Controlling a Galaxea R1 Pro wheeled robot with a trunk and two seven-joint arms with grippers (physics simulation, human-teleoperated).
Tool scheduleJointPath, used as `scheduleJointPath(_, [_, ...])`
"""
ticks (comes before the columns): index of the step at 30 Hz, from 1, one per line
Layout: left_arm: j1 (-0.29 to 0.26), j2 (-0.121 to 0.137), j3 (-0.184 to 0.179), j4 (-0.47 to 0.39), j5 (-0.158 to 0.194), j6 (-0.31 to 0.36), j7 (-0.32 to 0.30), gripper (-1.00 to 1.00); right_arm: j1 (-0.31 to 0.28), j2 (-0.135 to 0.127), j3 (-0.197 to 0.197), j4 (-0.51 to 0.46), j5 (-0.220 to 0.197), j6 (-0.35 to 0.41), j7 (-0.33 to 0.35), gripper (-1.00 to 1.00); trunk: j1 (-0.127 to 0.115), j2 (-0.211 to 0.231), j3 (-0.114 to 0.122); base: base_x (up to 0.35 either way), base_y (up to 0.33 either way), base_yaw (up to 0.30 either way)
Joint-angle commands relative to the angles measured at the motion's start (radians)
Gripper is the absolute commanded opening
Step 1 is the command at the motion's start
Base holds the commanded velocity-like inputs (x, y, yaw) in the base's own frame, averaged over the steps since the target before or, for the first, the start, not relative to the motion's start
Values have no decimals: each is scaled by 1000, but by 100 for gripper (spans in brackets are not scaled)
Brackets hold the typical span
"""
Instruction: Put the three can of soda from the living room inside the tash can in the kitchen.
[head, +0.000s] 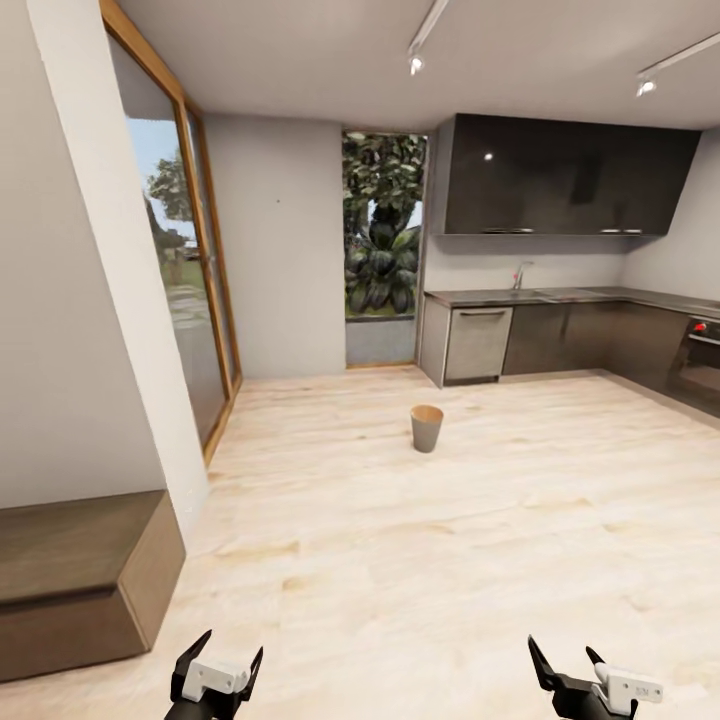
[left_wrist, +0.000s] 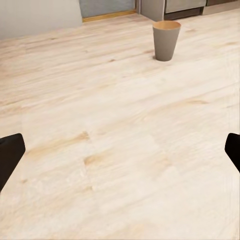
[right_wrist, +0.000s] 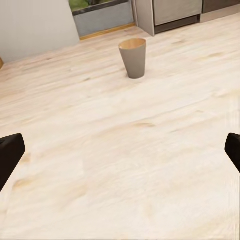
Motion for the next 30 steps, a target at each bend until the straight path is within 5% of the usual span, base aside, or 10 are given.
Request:
scheduleJointPath(1, [0,0,0,0,0,0,0,100,0,0,0,0,0,0,0,100,0,0,0,325,0,0])
scheduleJointPath(30, [0,0,-1,1,-1,0,2,100,-1,0,3,0,0,2,0,100,0,0,0,320,-36,0])
